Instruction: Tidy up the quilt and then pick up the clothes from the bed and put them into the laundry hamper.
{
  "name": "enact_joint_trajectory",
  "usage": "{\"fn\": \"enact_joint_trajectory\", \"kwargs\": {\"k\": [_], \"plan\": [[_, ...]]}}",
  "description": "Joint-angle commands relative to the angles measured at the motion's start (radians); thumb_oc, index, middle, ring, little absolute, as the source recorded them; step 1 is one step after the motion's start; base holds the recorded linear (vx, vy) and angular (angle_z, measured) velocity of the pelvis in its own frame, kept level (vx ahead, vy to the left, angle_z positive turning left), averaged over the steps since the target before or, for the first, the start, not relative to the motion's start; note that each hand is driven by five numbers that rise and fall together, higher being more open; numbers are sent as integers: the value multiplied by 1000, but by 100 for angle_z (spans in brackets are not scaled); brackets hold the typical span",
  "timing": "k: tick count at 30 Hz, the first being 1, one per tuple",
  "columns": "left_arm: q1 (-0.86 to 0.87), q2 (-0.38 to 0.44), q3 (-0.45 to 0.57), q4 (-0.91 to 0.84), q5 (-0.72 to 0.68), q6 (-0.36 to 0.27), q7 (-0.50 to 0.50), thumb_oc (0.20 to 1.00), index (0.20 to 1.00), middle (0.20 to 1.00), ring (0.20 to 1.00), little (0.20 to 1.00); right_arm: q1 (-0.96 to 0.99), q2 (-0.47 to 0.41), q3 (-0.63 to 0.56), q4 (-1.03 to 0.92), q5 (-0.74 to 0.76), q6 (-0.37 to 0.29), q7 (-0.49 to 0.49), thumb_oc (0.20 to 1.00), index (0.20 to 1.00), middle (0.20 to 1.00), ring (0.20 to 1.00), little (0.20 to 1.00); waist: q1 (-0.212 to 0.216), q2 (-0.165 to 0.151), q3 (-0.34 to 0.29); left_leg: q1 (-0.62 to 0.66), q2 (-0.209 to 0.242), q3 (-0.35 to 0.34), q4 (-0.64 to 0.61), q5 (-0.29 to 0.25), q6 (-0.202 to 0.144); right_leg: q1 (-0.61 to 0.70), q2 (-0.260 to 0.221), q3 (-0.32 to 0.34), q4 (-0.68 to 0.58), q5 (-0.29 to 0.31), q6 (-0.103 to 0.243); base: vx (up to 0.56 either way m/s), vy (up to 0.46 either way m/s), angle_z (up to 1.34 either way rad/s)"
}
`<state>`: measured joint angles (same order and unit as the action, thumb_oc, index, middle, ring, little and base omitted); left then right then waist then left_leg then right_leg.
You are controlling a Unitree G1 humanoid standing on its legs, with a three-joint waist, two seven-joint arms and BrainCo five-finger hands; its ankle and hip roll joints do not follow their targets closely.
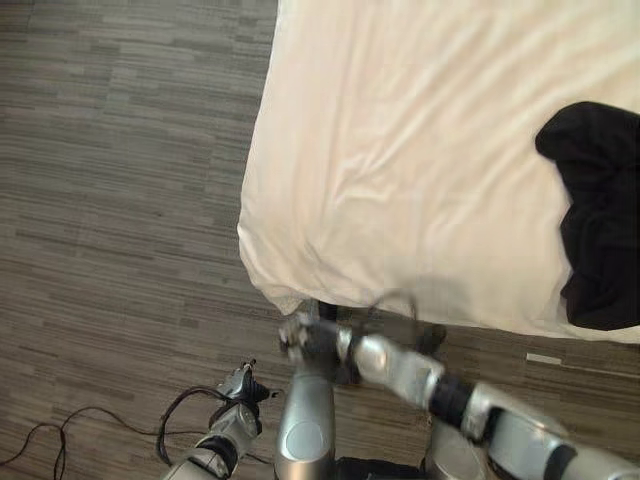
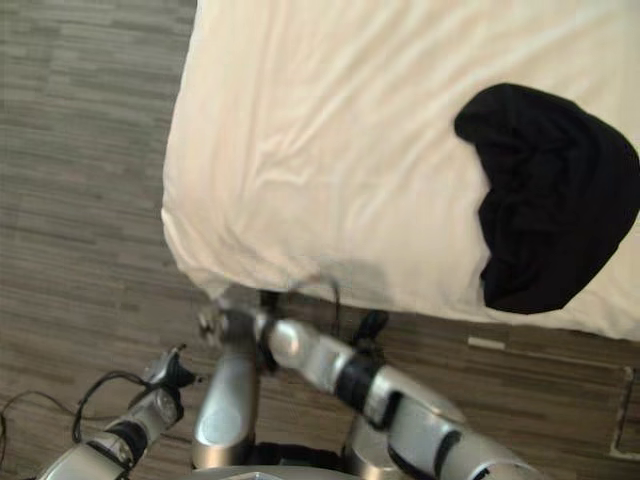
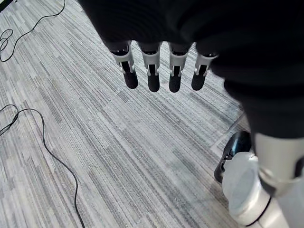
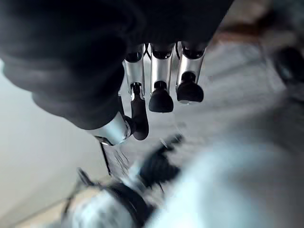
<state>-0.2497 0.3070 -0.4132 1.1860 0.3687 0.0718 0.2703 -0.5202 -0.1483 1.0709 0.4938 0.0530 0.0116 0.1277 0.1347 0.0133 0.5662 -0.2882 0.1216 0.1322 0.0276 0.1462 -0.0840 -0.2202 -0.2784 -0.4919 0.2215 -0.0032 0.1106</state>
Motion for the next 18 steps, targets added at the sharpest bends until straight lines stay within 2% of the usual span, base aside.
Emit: {"fn": "enact_joint_trajectory", "kwargs": {"k": [1, 3, 4, 5, 7, 8, 10, 11, 12, 15, 16, 18], "plan": [[59, 25, -33, 71, 31, 4, -15, 1000, 1000, 1000, 1000, 1000, -49, 56, -118, -115, 214, -72, 57, 200, 200, 200, 200, 200, -10, -47, -137, 96, 31, 60, -36, -87, -63, -8, -64, 59, -102, 85, 101, 140, 29, -9], [59, 19, -9, 66, 14, 8, -13, 1000, 1000, 1000, 1000, 1000, -32, 29, -183, -183, 255, -113, 2, 200, 200, 200, 200, 200, -35, -62, -174, 147, 27, 76, -65, -88, -60, 31, -50, 69, -134, 94, 107, 116, 26, -15], [58, 19, -9, 66, 14, 9, -13, 1000, 1000, 1000, 1000, 1000, -32, 27, -183, -185, 256, -112, 2, 200, 200, 200, 200, 200, -35, -62, -173, 145, 25, 76, -67, -84, -58, 30, -51, 68, -138, 99, 106, 143, 31, -8], [37, 22, 17, 60, -11, 3, -11, 1000, 1000, 1000, 1000, 1000, -4, -6, -271, -248, 302, -135, -21, 200, 200, 200, 200, 200, -67, -76, -200, 189, 22, 89, -85, -90, -57, 58, -44, 79, -155, 101, 110, 144, 43, -9], [0, 14, 53, 50, -64, 3, -4, 1000, 1000, 1000, 1000, 1000, -1, -37, -348, -315, 327, -144, -62, 200, 200, 200, 200, 200, -96, -73, -217, 221, 16, 100, -91, -100, -54, 71, -43, 98, -157, 97, 113, 133, 35, -20], [1, 7, 55, 36, -74, -4, 1, 1000, 1000, 1000, 1000, 1000, 6, -71, -385, -360, 314, -163, -91, 200, 200, 200, 200, 200, -110, -71, -214, 215, 13, 101, -83, -103, -52, 63, -45, 113, -151, 97, 113, 10, -28, -23], [-33, -2, 38, 5, -84, 1, 30, 1000, 1000, 1000, 1000, 1000, 4, -138, -448, -415, 276, -190, -140, 200, 200, 200, 200, 200, -145, -58, -171, 179, 10, 99, 2, -129, -48, 12, -21, 224, -105, 72, 106, -98, -39, -15], [-23, -7, 36, -22, -108, -13, 32, 1000, 1000, 1000, 1000, 1000, 18, -168, -478, -420, 267, -186, -159, 200, 200, 200, 200, 200, -146, -50, -159, 154, 9, 104, 52, -145, -46, -14, -14, 262, -92, 62, 99, -104, -4, -10], [-23, -7, 35, -22, -108, -13, 32, 1000, 1000, 1000, 1000, 1000, 18, -168, -479, -421, 267, -185, -159, 200, 200, 200, 200, 200, -145, -51, -162, 148, 9, 105, 53, -142, -45, -19, -15, 264, -94, 66, 99, -76, 5, -3], [6, -14, 53, -78, -132, -32, 24, 1000, 1000, 1000, 1000, 1000, 120, -228, -586, -387, 259, -185, -203, 200, 200, 200, 200, 200, -164, -30, -141, 88, 20, 113, 160, -178, -46, -73, -11, 318, -49, 46, 78, -39, 9, -11], [36, -20, 78, -110, -161, -43, 23, 1000, 1000, 1000, 1000, 1000, 196, -254, -644, -360, 239, -175, -220, 200, 200, 200, 200, 200, -180, -26, -135, 85, 42, 123, 211, -203, -43, -80, 3, 332, -48, 36, 73, 19, 56, -48], [65, -40, 122, -132, -244, -59, 24, 1000, 1000, 1000, 1000, 1000, 279, -264, -704, -284, 227, -170, -239, 200, 200, 200, 200, 200, -201, -32, -135, 97, 32, 85, 225, -232, -41, -73, 36, 364, -77, 38, 73, 45, 91, -62]]}}
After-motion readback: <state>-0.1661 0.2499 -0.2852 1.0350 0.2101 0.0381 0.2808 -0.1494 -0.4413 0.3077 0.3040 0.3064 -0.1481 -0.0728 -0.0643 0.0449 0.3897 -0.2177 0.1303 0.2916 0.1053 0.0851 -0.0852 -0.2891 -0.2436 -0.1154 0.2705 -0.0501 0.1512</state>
